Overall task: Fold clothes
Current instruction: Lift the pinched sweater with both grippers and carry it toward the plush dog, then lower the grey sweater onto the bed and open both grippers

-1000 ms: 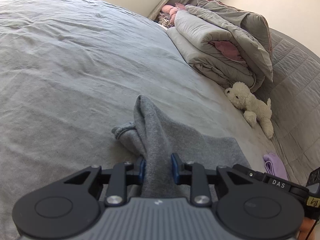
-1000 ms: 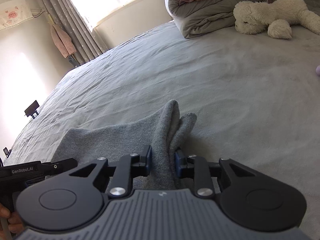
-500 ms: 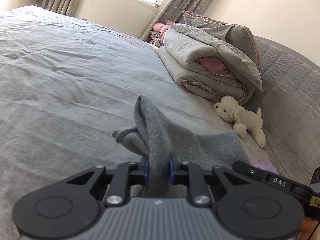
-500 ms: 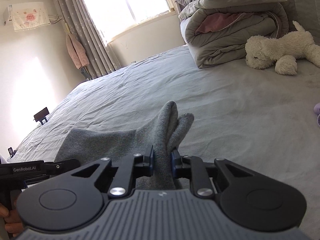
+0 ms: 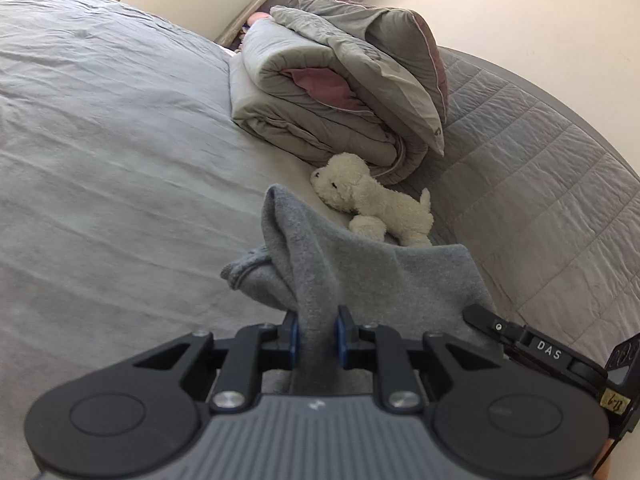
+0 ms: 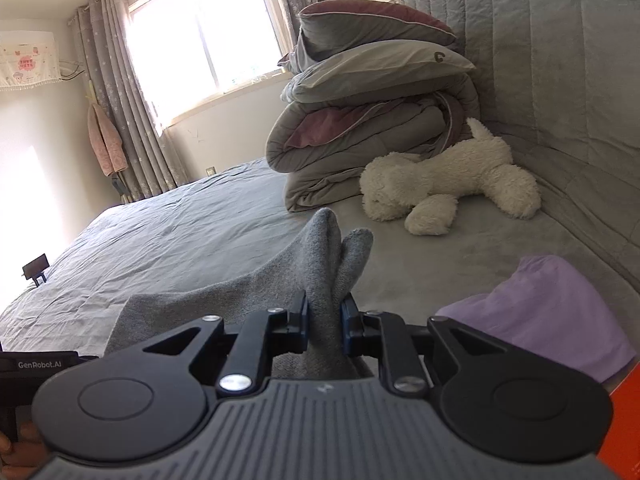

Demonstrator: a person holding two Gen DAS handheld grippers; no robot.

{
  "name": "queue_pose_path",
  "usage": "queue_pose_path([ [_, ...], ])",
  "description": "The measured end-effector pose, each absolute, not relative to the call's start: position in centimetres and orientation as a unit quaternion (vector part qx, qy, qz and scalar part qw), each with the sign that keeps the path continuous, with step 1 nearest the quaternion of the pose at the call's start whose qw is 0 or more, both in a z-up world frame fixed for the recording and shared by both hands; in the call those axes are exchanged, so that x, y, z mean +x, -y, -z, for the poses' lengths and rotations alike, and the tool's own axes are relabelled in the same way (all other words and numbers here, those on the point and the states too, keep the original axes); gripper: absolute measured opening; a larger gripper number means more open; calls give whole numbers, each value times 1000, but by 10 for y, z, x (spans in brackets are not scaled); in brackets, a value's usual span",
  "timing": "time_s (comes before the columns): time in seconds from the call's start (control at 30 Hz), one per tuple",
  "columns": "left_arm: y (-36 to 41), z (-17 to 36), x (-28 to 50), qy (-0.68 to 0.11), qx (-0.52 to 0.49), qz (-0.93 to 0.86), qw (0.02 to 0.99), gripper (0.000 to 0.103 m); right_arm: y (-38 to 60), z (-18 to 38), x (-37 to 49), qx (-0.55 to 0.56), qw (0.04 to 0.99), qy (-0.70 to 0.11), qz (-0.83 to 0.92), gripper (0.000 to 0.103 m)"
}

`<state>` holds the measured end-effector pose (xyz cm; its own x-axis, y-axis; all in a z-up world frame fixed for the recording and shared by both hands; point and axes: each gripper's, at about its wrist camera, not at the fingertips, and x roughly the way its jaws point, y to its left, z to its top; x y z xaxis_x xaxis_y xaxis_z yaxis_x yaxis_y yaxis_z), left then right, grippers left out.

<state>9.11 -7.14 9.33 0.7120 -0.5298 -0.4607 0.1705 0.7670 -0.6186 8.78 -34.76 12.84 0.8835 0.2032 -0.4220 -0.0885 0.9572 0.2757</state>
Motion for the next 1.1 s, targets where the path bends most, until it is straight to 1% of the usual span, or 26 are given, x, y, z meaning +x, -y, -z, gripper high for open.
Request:
queue_pose_path([
  [0.2, 159, -96, 124, -331, -280, 242, 868, 17, 434, -136, 103, 123, 963, -236, -35, 18],
  [0.4, 212, -78, 154, -360, -297, 253, 848, 17, 495, -123, 125, 120, 959, -257, 1, 18],
  [0.73, 245, -39, 179, -378, -284, 224, 852, 18, 532, -78, 160, 98, 947, -306, 23, 18],
  [0.83, 248, -32, 182, -369, -272, 227, 859, 22, 536, -55, 166, 93, 942, -322, 34, 18],
  [0.87, 248, -31, 182, -367, -266, 230, 861, 26, 537, -48, 167, 90, 941, -324, 37, 20],
  [0.9, 248, -30, 182, -366, -263, 227, 863, 35, 538, -42, 168, 91, 942, -322, 37, 21],
  [0.93, 248, -30, 182, -366, -261, 224, 865, 38, 539, -39, 168, 95, 942, -319, 39, 25],
  [1.0, 246, -32, 180, -367, -261, 220, 865, 42, 543, -42, 165, 112, 943, -310, 44, 39],
  [1.03, 245, -36, 179, -367, -258, 217, 867, 43, 545, -45, 162, 121, 943, -305, 47, 48],
  [1.1, 242, -46, 175, -360, -248, 207, 875, 47, 546, -54, 151, 127, 949, -285, 52, 50],
])
